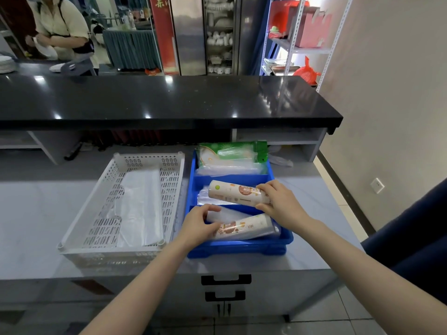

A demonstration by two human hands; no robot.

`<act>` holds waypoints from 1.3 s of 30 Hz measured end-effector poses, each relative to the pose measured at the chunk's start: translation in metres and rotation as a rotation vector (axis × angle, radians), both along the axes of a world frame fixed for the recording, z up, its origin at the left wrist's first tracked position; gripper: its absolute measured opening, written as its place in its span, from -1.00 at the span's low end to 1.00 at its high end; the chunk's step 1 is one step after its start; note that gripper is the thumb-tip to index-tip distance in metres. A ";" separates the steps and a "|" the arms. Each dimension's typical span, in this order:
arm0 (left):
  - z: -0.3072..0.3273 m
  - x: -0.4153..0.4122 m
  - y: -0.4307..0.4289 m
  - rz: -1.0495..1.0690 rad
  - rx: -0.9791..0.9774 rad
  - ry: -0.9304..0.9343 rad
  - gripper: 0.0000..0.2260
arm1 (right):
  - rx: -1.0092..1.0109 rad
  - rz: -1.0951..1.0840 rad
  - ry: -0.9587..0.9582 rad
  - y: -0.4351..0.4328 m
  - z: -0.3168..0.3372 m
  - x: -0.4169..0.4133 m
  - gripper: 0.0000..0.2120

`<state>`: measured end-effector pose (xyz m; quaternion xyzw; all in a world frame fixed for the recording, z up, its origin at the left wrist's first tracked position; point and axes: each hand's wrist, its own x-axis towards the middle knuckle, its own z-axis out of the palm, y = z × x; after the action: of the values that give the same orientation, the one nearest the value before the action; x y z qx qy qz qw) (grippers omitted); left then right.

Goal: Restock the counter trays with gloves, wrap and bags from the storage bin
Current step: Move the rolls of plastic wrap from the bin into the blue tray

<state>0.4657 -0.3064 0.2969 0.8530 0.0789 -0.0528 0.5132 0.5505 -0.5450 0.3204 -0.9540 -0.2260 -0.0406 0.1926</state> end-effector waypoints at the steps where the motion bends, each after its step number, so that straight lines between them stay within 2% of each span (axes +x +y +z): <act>1: 0.000 -0.001 0.000 0.000 0.034 -0.031 -0.62 | -0.001 0.003 -0.005 0.000 0.002 0.001 -0.53; 4: 0.001 -0.001 -0.002 0.024 0.096 -0.116 -0.54 | -0.001 0.011 -0.013 0.000 0.005 0.002 -0.54; 9: 0.009 -0.001 -0.002 0.122 -0.088 -0.160 -0.64 | -0.006 0.013 -0.017 -0.003 0.007 0.000 -0.54; 19: 0.029 -0.020 0.043 0.187 -0.380 -0.104 -0.66 | -0.002 0.030 0.043 -0.008 0.004 -0.002 -0.54; 24: 0.030 -0.027 0.049 0.140 -0.370 -0.054 -0.66 | -0.032 0.102 0.094 0.007 0.001 -0.003 -0.51; 30: 0.028 -0.031 0.054 0.108 -0.387 -0.040 -0.67 | -0.084 0.190 0.261 0.021 0.007 0.001 -0.52; 36: 0.023 -0.028 0.048 0.168 -0.435 -0.013 -0.69 | 0.068 0.175 0.321 0.026 0.008 -0.007 -0.64; 39: 0.020 -0.025 0.040 0.216 -0.486 -0.016 -0.69 | 0.096 0.197 0.360 0.022 0.011 -0.013 -0.59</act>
<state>0.4411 -0.2659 0.3168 0.6916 0.1505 -0.0085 0.7064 0.5371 -0.5234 0.3319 -0.9089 -0.2781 0.1390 0.2780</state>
